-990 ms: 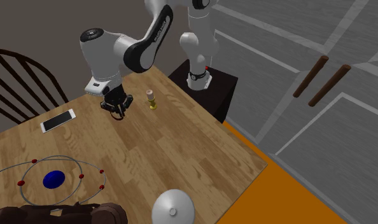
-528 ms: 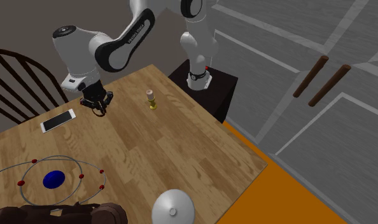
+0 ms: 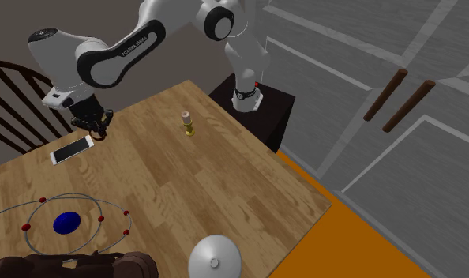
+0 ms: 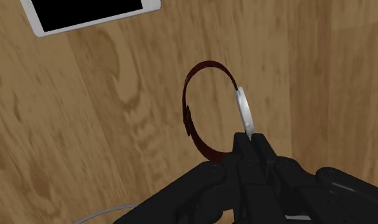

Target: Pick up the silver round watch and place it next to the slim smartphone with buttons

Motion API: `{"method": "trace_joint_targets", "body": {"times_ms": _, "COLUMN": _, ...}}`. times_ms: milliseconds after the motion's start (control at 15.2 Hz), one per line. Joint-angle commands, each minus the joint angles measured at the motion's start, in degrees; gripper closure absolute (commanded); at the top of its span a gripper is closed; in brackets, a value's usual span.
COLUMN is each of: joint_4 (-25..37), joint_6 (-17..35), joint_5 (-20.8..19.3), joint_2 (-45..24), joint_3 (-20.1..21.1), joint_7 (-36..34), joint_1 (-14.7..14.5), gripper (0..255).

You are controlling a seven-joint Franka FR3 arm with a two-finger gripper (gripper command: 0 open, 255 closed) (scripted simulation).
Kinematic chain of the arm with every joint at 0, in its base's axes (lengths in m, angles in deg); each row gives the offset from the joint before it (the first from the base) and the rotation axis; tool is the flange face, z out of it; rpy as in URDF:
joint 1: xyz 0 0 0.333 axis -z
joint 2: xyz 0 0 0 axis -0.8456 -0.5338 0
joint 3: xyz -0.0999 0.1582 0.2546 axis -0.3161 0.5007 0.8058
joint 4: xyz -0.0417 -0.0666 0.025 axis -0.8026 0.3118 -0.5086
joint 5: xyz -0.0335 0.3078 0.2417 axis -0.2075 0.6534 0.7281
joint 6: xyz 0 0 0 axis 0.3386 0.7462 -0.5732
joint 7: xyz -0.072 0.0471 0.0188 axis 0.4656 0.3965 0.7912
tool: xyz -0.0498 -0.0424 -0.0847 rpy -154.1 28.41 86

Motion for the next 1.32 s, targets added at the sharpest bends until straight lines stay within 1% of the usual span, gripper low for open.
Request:
{"method": "trace_joint_targets", "body": {"times_ms": 0, "joint_4": 7.24, "joint_6": -2.98, "joint_5": 0.93, "joint_2": -4.42, "joint_3": -0.02, "joint_7": 1.54, "joint_1": 2.24, "gripper": 255}}
{"method": "trace_joint_targets", "body": {"times_ms": 132, "joint_4": 15.94, "joint_6": -6.53, "joint_5": 1.85, "joint_2": -9.69, "joint_3": 0.11, "joint_7": 2.89, "joint_1": 4.92, "gripper": 255}}
{"method": "trace_joint_targets", "body": {"times_ms": 660, "joint_4": 9.95, "joint_6": -0.49, "joint_5": 2.12, "joint_2": -9.80, "joint_3": 0.27, "joint_7": 3.59, "joint_1": 4.42, "gripper": 255}}
{"method": "trace_joint_targets", "body": {"times_ms": 1254, "joint_4": 5.32, "joint_6": 5.47, "joint_5": 2.68, "joint_2": -11.21, "joint_3": 0.59, "joint_7": 4.35, "joint_1": 4.18, "gripper": 255}}
